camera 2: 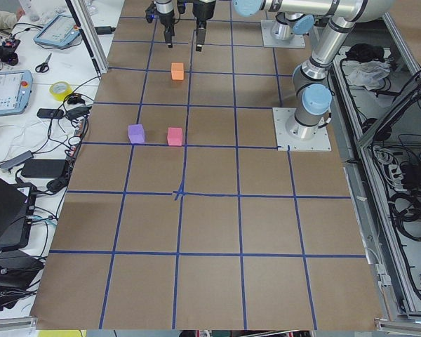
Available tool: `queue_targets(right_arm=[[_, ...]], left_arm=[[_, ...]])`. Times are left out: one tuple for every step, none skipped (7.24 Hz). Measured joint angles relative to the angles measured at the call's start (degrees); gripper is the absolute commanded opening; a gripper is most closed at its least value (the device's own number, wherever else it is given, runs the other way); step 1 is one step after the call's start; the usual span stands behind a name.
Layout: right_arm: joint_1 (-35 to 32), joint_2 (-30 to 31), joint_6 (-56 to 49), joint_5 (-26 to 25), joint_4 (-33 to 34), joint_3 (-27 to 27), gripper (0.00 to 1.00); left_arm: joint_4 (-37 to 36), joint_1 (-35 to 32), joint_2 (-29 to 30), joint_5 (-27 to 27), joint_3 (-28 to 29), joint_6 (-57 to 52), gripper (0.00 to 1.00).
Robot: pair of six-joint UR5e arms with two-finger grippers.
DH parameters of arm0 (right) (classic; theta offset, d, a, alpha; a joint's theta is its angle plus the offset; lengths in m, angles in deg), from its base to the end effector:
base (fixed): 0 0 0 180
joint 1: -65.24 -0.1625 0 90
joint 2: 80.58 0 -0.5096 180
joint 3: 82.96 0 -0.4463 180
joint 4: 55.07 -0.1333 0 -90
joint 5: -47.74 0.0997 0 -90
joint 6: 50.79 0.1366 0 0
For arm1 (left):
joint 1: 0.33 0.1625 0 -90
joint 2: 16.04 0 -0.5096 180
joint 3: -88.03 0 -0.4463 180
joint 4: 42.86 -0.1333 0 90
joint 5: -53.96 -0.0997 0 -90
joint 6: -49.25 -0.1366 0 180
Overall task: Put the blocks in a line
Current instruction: 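Open the right gripper and raise it away from the orange cube, then move the left gripper over the orange cube and grasp it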
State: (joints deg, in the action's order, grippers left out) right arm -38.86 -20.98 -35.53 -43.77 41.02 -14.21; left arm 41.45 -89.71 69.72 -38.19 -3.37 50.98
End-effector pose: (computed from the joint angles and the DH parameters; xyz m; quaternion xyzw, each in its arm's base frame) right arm 0.3184 -0.7353 0.3894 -0.0098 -0.9995 -0.0225 0.0195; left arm -0.1225 -0.5283 0.5726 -0.0218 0.9968 -0.0745 0.0180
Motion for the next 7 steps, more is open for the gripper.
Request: queue_targets(right_arm=[[2.39,4.64,-3.97,-0.31,-3.38,0.58,1.0],[4.9,9.57,-8.02,-0.47,-6.32,2.09,1.0],[7.32,14.71,-11.57,-0.28,-7.78,4.92,1.0],[8.9,19.83,-13.51,0.2,-7.9,8.64,1.0],[9.68,23.51,-14.43,0.47,-7.29,11.97,1.0],[10.12,25.32,-14.88,0.51,-6.17,14.1,1.0],[10.21,26.1,-15.02,0.5,-5.2,15.07,1.0]], left_arm=[[-0.88,-0.22,1.28,-0.61,0.42,1.74,1.0],[-2.68,-1.2,3.24,-0.66,0.71,4.76,1.0],[-5.09,-3.57,5.82,-0.79,0.86,8.17,1.0],[-8.25,-6.9,8.79,-1.01,1.2,11.47,1.0],[-11.29,-9.57,12.08,-1.02,2.0,13.7,1.0],[-14.3,-11.5,15.64,-0.85,2.99,15.48,1.0],[-17.48,-13.34,19.55,-0.71,3.6,17.23,1.0]])
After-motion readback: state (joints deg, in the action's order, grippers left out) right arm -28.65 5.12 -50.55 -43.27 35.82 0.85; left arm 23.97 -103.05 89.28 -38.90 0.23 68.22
